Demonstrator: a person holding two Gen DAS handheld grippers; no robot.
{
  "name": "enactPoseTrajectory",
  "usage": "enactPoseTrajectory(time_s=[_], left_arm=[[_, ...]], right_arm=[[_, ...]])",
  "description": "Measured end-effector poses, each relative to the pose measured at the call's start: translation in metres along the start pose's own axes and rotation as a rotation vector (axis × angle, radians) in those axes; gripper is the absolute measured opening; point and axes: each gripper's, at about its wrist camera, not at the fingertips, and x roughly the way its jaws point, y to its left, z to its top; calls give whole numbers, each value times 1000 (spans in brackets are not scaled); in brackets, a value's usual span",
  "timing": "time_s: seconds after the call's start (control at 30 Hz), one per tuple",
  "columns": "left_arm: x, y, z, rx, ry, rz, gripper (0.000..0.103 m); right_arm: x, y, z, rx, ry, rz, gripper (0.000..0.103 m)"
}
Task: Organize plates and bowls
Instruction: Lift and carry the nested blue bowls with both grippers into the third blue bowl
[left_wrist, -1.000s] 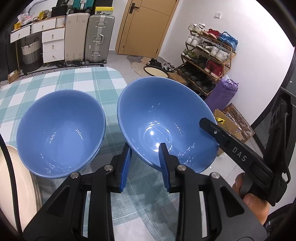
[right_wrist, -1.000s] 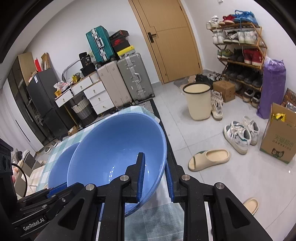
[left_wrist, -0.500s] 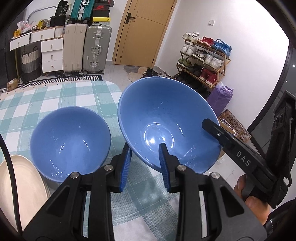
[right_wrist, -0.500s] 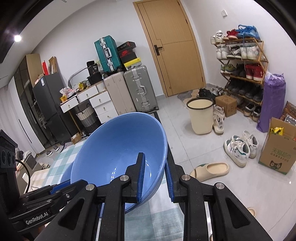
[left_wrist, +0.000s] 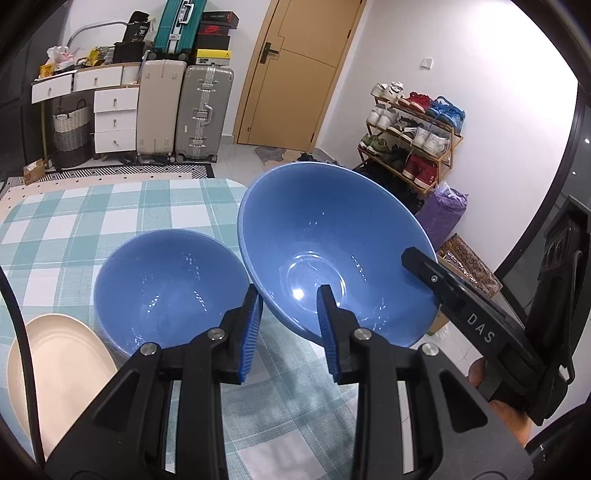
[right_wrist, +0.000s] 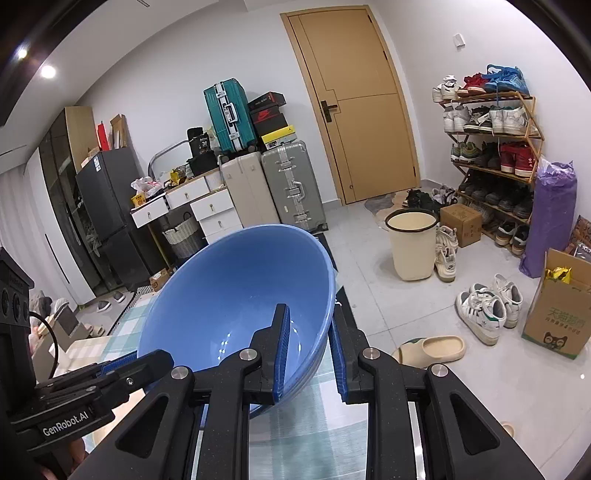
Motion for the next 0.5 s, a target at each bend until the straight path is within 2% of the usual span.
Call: enactPoseTrajectory(time_s=[0.5], left_arm=[[-32,34,8,-62,-26,42,27]], right_arm=[[11,34,-6,-58,-13,42,24]])
